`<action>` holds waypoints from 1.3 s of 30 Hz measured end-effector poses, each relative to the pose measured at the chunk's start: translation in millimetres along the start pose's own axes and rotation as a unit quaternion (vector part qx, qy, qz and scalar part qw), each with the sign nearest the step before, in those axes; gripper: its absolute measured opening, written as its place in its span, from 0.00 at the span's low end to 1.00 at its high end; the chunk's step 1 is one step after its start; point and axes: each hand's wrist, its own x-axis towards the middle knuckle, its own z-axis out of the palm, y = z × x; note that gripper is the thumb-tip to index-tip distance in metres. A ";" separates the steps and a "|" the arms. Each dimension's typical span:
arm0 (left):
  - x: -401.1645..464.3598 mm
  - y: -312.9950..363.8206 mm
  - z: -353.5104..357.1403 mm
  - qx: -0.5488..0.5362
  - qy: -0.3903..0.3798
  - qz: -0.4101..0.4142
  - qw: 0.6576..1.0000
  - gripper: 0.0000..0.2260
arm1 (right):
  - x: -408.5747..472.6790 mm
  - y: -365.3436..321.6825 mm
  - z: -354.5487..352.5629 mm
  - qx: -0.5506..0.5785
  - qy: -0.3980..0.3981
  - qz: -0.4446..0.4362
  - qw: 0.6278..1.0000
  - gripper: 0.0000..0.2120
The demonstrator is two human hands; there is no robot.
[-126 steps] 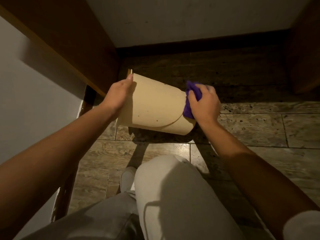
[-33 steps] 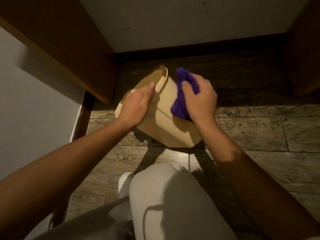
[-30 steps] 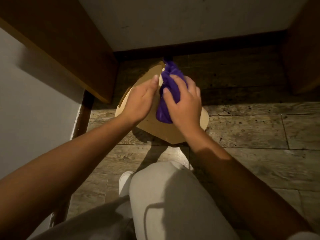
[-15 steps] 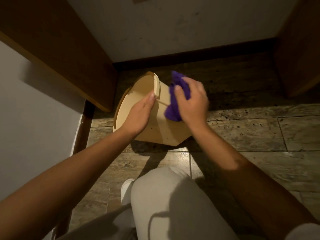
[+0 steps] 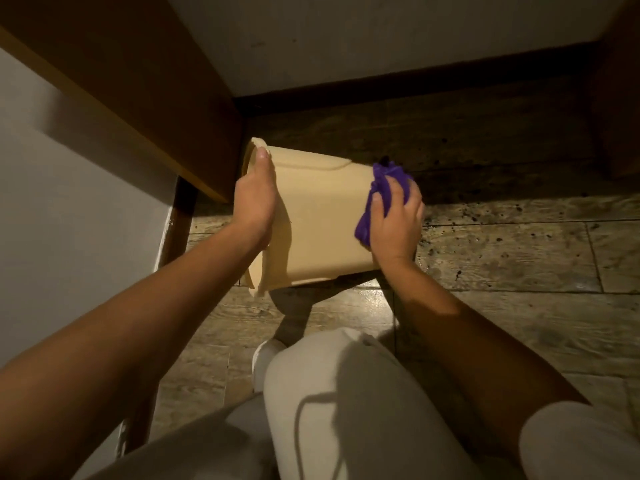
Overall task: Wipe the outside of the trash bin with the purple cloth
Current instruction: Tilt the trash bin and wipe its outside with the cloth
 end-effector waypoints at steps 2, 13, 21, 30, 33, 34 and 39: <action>2.8 -0.5 -3.0 -0.001 0.000 -0.007 1.000 0.31 | 10.4 8.9 -2.8 0.007 -0.017 0.048 0.999 0.23; -8.8 -28.8 -4.0 -0.047 -0.170 0.016 0.984 0.25 | -2.6 -94.5 -37.1 0.150 -0.057 -0.145 0.976 0.22; -9.0 -29.5 -15.9 -0.094 -0.141 -0.054 0.984 0.27 | -22.8 -26.5 4.4 -0.019 -0.063 -0.063 0.996 0.22; -1.4 -19.0 -24.9 -0.048 -0.159 -0.018 0.986 0.23 | 10.7 41.5 -27.8 -0.035 -0.036 0.091 0.995 0.20; 2.6 -21.4 -33.7 -0.022 -0.231 -0.025 0.972 0.20 | 6.0 -6.0 -40.7 0.087 0.005 0.015 0.996 0.20; 1.0 -25.3 -33.3 -0.018 -0.238 -0.042 0.970 0.21 | -0.4 -27.1 -42.3 0.112 0.000 -0.027 0.993 0.20; -6.9 -31.9 -22.0 -0.088 -0.194 -0.088 0.973 0.23 | -49.5 -83.5 -17.6 0.016 -0.085 -0.243 0.966 0.21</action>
